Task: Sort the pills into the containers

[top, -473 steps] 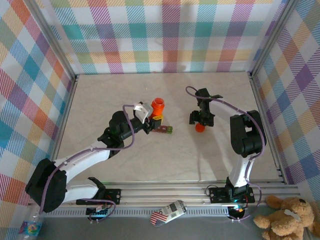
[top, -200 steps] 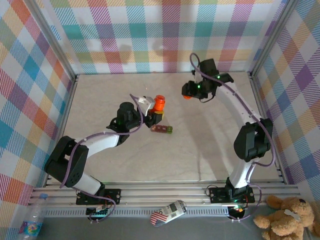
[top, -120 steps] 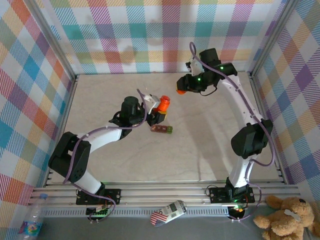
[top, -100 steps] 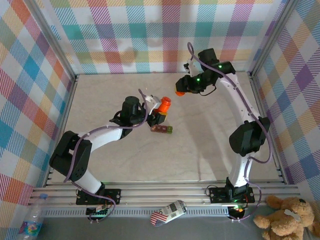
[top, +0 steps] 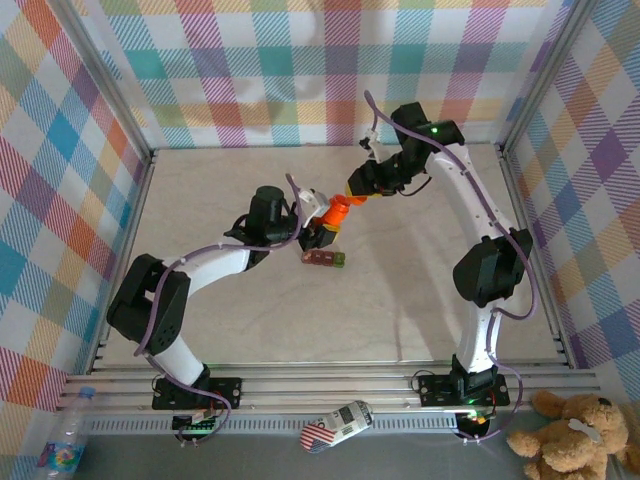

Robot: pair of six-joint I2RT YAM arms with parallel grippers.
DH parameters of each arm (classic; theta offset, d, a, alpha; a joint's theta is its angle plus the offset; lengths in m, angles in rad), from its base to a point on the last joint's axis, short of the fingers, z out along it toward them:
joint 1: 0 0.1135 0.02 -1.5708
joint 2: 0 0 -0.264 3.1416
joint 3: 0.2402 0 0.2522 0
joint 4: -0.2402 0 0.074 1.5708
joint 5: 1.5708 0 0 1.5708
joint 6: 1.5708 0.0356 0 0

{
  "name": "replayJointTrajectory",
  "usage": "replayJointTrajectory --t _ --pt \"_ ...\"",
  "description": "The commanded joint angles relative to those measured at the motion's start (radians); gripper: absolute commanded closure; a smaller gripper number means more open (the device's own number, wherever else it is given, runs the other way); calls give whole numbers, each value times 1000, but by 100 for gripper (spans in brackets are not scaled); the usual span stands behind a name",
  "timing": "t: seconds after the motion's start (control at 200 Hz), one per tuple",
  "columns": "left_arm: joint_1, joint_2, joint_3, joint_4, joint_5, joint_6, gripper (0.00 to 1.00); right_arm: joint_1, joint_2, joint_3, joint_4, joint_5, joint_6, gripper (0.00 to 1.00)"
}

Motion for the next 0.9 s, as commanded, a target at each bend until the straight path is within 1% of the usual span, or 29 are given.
replayJointTrajectory --t 0.0,0.505,0.685,0.71,0.735,0.895 --pt "10 12 43 -4 46 23 100 15 10 32 -40 -40 -47 60" --pt "5 -2 66 -62 76 54 100 63 73 74 -72 -26 -61 60" --pt "5 -19 74 -107 75 101 100 65 83 75 -96 -4 -70 60" --pt "5 -22 77 -118 79 111 100 65 84 76 -101 -1 -70 60" --pt "5 -26 79 -134 80 122 100 65 85 78 -105 4 -105 60" --pt "5 -44 111 -234 103 196 100 65 97 83 -126 6 -134 60"
